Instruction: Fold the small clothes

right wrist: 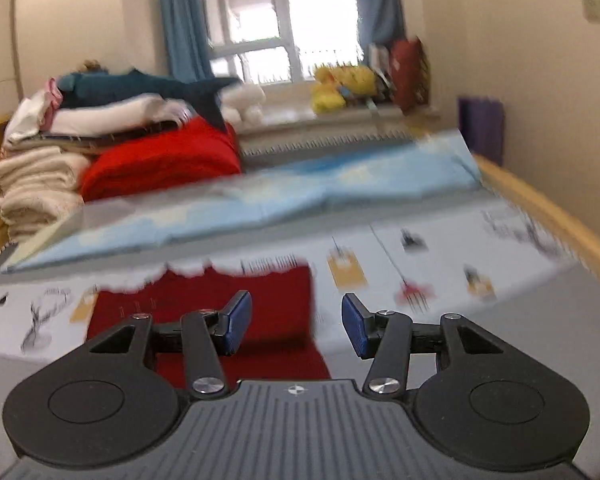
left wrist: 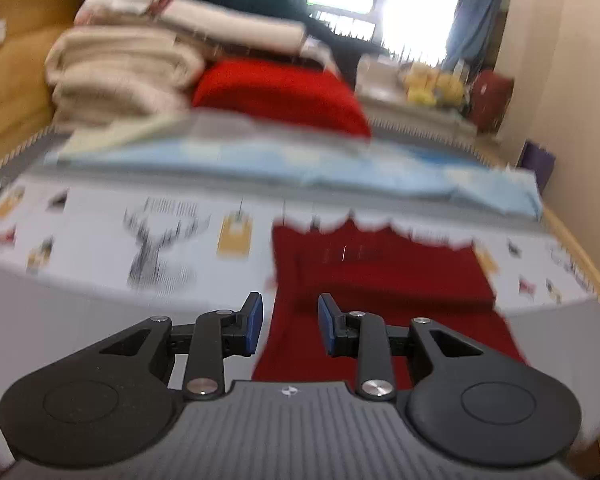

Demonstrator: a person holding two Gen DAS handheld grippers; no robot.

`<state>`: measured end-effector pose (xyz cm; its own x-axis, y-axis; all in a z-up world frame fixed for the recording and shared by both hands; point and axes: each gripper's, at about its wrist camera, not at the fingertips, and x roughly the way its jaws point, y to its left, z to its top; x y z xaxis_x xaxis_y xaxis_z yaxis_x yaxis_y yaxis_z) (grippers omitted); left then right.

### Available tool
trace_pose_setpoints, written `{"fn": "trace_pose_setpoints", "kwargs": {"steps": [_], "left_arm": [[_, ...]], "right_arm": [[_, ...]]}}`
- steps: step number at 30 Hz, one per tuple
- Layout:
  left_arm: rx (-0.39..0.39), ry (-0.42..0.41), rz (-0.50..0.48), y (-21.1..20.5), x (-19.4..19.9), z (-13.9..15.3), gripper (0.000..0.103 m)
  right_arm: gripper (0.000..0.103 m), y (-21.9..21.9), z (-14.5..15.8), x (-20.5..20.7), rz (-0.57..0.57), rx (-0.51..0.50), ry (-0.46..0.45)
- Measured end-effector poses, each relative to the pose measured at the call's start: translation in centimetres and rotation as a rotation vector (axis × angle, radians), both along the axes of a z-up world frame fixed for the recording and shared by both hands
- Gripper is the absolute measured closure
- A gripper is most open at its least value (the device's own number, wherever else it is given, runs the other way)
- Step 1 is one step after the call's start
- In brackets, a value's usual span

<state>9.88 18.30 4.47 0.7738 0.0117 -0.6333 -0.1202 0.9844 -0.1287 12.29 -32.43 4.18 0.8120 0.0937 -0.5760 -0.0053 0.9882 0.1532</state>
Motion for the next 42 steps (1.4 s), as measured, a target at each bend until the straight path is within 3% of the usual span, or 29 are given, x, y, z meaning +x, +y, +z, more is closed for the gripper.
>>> {"fn": "trace_pose_setpoints", "kwargs": {"steps": [4,10,15,19,21,30,42], "left_arm": [[-0.041,0.136,0.034,-0.4,-3.3,-5.5,0.069],[-0.064,0.243,0.03,-1.2,-6.0,-11.2,0.069],[-0.066,0.315,0.063,-0.8,-6.5,-14.3,0.069],[-0.13,0.36,0.12,0.5,-6.2,-15.4,0.069],[-0.104,0.371,0.124,0.5,-6.3,-15.6,0.069],[-0.054,0.433,0.118,0.6,-6.2,-16.8,0.068],[-0.133,0.491,0.14,1.7,-5.7,-18.5,0.065]], "right_arm": [[0.051,-2.0,-4.9,-3.0,-0.028,0.002,0.142],[0.051,-4.3,-10.8,-4.2,-0.087,0.049,0.31],[0.051,-4.7,-13.8,-4.0,-0.103,0.078,0.423],[0.051,-4.0,-15.9,-3.7,-0.111,0.037,0.502],[0.051,-3.6,-16.6,-3.6,-0.107,0.016,0.532],[0.049,-2.7,-17.6,-3.1,-0.102,-0.04,0.56],[0.048,-3.7,-17.5,-2.5,-0.128,-0.026,0.558]]}}
